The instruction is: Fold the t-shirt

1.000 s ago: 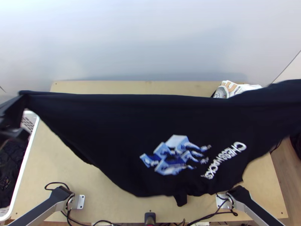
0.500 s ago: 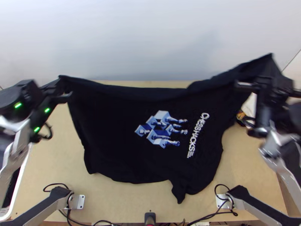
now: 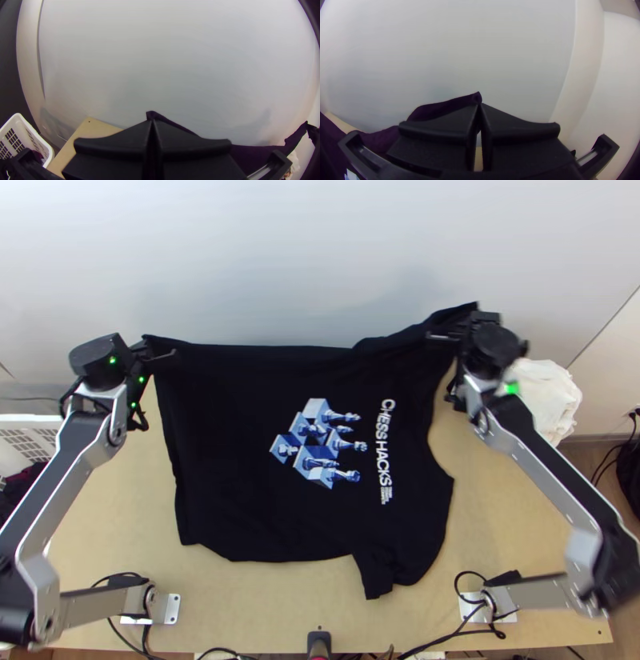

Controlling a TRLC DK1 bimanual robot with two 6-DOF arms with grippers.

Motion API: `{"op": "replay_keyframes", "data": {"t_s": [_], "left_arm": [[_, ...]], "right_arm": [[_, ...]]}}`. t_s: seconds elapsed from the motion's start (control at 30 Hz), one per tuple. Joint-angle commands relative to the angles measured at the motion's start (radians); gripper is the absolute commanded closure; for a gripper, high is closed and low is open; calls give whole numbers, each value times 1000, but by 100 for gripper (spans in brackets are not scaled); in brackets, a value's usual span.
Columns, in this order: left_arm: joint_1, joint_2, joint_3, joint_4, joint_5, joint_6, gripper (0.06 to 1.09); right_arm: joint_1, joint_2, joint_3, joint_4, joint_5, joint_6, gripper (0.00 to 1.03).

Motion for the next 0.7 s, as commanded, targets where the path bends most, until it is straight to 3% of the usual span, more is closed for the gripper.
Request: {"op": "replay_keyframes", "data": {"t_s": [0.0,0.23,0.53,0.67], "left_arm": [[59,191,17,91,-7,-28,105],[59,354,102,128,-28,-56,105],[62,570,307,159,-48,-54,105],[63,642,402,157,-51,-53,105]], "right_arm": [[-31,290,187,-174,-81,156,100],[-75,544,537,-456,-200,318,100],[-129,801,937,-620,-208,363,100],[-137,845,999,-617,-208,368,100]]}}
